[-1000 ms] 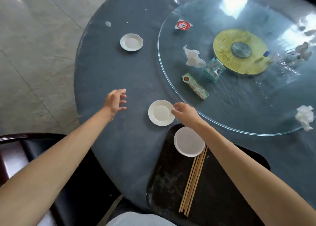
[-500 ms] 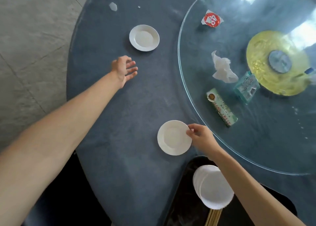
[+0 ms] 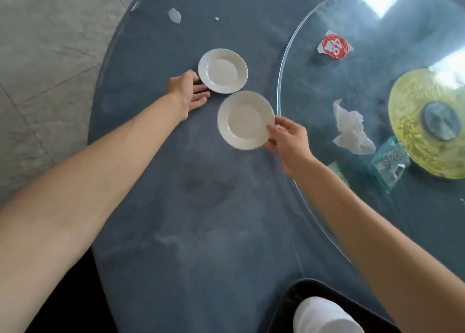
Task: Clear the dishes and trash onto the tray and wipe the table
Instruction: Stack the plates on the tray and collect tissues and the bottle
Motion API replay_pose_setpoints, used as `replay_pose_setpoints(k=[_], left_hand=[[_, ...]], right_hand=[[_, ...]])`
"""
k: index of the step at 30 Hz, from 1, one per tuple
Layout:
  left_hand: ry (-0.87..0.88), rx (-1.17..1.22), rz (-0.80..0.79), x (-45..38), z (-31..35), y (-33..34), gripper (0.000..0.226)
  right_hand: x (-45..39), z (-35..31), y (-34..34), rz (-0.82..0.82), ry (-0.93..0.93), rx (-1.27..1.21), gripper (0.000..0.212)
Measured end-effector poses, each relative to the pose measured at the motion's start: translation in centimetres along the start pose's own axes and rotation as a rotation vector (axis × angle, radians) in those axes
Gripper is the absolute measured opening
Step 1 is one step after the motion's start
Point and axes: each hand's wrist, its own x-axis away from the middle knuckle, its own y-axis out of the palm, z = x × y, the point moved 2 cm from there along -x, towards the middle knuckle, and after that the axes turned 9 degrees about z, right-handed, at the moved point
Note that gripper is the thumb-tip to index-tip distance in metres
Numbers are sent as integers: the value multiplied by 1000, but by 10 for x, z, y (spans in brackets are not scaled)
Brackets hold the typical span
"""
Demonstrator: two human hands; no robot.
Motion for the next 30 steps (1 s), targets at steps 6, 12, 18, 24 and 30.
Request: replay_pose_setpoints(k=[6, 12, 18, 24, 30], left_hand=[[-32, 2, -33, -12, 3, -2, 32], [-66, -23, -98, -19, 7, -7, 38], [-20, -192, -103, -17, 20, -9, 34], [101, -259, -25, -20, 29, -1, 13], [171, -230, 44, -26, 19, 6, 23]], right_hand=[[-60, -53, 58, 15, -8, 2, 30], [-90, -61, 86, 78, 22, 28, 45], [-105, -59, 88, 139, 16, 93, 45], [-117, -60, 94, 184, -30, 215, 28], [-122, -57, 98, 178, -46, 208, 32]])
